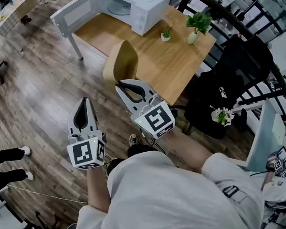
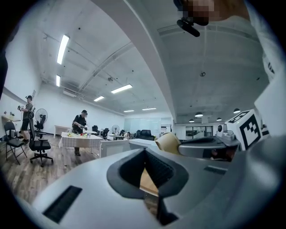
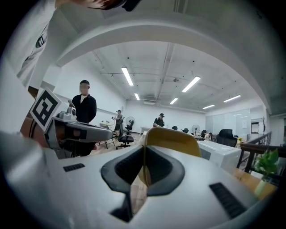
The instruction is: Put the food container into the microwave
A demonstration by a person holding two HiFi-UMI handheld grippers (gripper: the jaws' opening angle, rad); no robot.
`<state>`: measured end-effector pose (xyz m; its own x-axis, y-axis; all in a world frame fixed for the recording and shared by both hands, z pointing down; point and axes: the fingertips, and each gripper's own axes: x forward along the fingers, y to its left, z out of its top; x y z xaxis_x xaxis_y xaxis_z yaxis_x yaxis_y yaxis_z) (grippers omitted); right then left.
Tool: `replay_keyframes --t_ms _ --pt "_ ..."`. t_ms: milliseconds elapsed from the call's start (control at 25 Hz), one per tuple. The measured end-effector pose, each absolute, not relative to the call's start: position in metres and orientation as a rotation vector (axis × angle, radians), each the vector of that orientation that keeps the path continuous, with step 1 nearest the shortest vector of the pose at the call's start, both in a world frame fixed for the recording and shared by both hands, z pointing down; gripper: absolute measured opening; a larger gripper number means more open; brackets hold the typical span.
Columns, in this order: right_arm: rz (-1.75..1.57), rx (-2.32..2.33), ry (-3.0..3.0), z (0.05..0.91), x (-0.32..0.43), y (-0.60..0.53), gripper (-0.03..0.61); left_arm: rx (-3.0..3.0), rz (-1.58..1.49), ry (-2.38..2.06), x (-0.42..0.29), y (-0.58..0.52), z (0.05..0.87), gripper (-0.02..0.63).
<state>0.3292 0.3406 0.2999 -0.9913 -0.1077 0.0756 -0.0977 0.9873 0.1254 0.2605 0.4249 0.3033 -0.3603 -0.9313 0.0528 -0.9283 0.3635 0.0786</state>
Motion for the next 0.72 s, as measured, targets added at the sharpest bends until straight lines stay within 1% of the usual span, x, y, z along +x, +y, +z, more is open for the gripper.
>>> replay_keyframes --t_ms 320,720 --pt "-0.132 0.107 -3.045 0.32 0.317 0.319 0.023 1.639 -0.024 -2.545 0.257 0.425 0.321 0.012" --pt "-0.136 0.055 -3.006 0.333 0.265 0.303 0.023 1.601 -0.028 -2.538 0.207 0.406 0.33 0.012"
